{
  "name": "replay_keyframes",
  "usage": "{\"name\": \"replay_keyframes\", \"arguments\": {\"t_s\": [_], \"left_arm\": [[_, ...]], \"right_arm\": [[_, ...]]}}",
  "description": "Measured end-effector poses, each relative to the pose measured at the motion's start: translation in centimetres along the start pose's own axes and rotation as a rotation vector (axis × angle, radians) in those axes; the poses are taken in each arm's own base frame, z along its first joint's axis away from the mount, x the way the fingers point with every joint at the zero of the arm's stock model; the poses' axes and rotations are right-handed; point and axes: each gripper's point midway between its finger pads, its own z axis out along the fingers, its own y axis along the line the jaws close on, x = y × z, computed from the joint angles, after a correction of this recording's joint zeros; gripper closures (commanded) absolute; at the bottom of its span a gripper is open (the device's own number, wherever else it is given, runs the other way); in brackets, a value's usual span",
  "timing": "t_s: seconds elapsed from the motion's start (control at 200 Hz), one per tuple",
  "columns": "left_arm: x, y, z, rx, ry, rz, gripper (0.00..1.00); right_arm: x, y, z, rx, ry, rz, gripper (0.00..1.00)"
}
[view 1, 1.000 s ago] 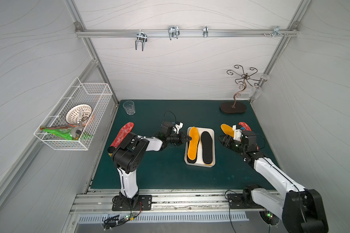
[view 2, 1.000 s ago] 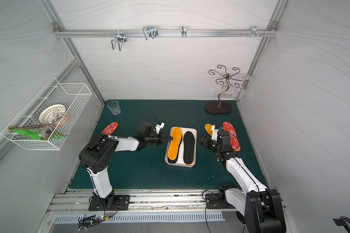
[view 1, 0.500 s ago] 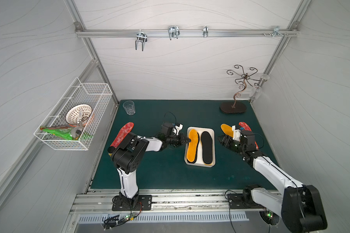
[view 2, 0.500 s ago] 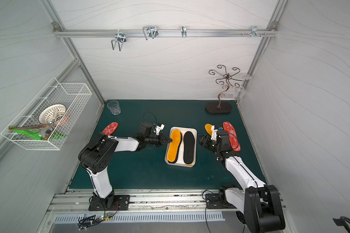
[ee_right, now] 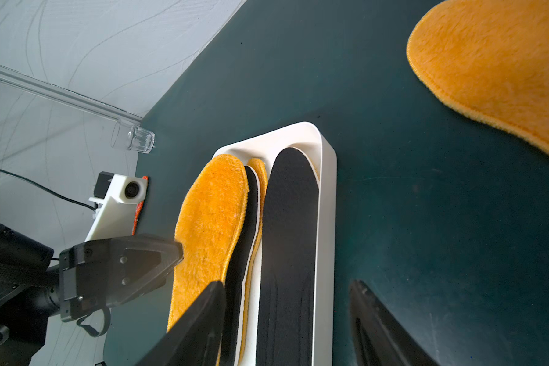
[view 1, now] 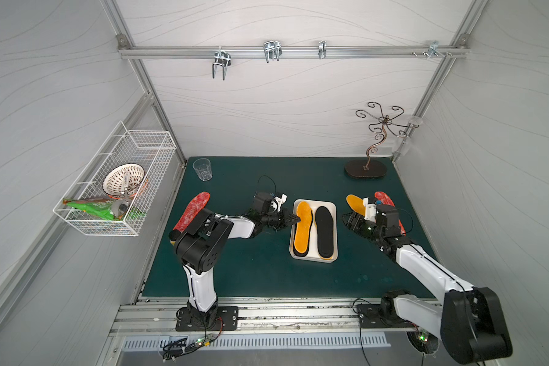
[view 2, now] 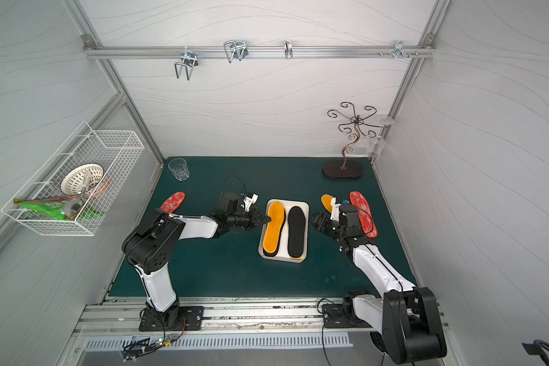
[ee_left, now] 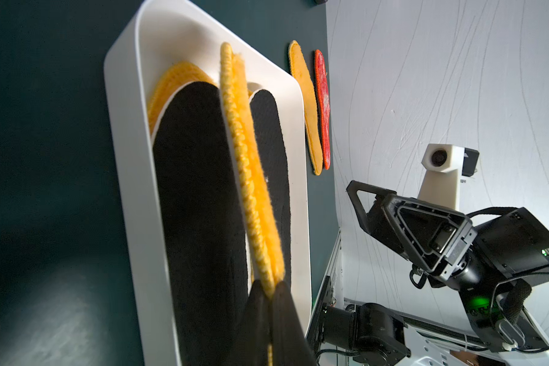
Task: Put the insoles into the storage box
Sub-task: Place the insole in the storage box.
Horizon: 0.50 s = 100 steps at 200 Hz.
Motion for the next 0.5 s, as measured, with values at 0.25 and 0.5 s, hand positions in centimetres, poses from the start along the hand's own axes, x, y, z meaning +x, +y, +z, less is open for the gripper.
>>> {"name": "replay_keyframes", "arguments": {"t_s": [0.25,0.5], "left_arm": [[0.0,0.8,0.0,-0.037,-0.009,-0.01,0.75],[0.9,2.1,-0.3,-0.115,0.016,-0.023,0.66]], "right_arm": [[0.1,0.1,0.0,-0.002,0.002,-0.002,0.34],[0.1,0.2,0.1,-0.004,0.004,-0.005,0.34]]}}
